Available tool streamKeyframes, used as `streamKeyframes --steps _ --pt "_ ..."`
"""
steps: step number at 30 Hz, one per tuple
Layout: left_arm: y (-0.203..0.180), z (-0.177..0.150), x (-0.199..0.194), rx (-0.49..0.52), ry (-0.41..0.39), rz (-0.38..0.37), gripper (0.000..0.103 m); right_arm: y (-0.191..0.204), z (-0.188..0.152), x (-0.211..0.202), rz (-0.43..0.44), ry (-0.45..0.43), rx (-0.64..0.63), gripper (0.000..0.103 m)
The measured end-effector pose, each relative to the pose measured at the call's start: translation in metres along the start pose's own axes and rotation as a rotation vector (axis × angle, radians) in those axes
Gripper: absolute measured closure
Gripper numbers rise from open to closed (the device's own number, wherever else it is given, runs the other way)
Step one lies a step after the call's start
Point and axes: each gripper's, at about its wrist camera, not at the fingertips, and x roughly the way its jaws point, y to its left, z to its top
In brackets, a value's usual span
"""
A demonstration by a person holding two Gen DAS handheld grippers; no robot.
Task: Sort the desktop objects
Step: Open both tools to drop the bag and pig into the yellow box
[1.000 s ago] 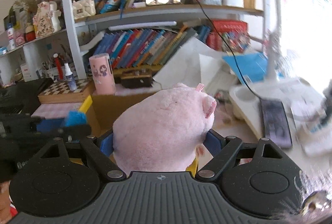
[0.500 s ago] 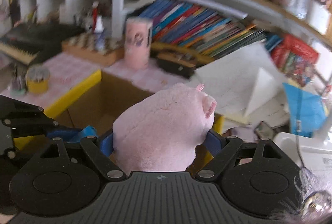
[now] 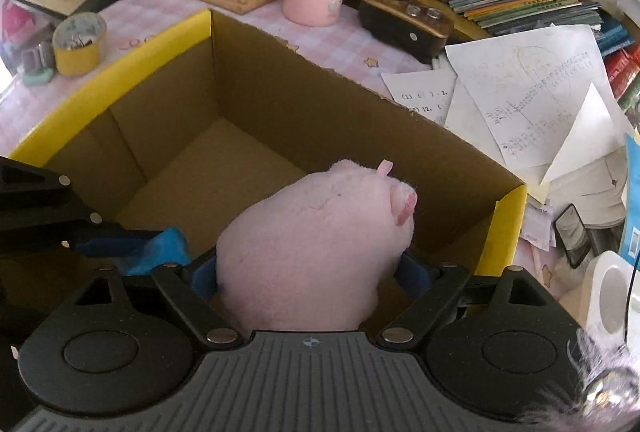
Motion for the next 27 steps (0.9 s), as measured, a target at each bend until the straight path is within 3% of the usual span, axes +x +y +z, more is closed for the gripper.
streamKeyframes --steps 7,12,14,21,27 --pt "-0.005 -0.002 -0.001 0.005 -0.004 0.020 0.070 -0.001 0.001 0.003 0.001 0.002 -0.010 0.013" --pt "-0.006 -0.001 -0.008 0.016 -0.043 0.038 0.052 -0.007 0.000 -0.004 0.001 -0.043 0.036 0.012" --pt "-0.007 -0.001 -0.012 0.025 -0.055 0.046 0.050 -0.010 -0.001 -0.008 -0.003 -0.063 0.054 0.012" --pt "-0.002 0.001 -0.038 0.005 -0.144 0.097 0.042 -0.019 -0.009 -0.047 -0.034 -0.225 0.155 0.012" --pt "0.006 0.005 -0.069 -0.047 -0.239 0.153 0.038 -0.017 -0.029 -0.092 -0.123 -0.406 0.232 0.009"
